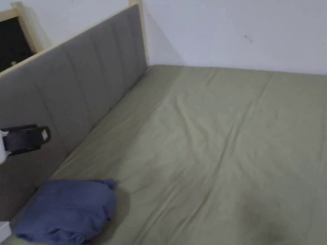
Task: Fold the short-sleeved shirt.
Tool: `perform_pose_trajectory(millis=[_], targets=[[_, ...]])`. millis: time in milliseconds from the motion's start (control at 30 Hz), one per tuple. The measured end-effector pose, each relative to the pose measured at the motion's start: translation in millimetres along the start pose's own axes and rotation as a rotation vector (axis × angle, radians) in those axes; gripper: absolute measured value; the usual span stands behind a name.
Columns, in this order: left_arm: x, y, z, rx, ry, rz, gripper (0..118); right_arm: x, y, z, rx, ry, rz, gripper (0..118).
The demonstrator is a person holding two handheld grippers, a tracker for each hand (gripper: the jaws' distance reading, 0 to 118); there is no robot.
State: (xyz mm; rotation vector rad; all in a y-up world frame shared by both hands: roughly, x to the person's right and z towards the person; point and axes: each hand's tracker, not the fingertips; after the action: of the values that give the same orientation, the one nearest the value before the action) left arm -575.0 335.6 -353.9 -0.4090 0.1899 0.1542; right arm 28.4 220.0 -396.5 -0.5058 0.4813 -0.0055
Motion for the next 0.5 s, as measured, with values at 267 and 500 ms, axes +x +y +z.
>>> perform_pose_trajectory(millis=[267,500], targets=[[239,-32,107,0.492,-0.115,-0.263,84,-21,57,164,0.438,-0.453,0.119,3],[318,-75,131,0.499,-0.267,-0.229,84,13,45,203,0.523,-0.577,0.128,45]])
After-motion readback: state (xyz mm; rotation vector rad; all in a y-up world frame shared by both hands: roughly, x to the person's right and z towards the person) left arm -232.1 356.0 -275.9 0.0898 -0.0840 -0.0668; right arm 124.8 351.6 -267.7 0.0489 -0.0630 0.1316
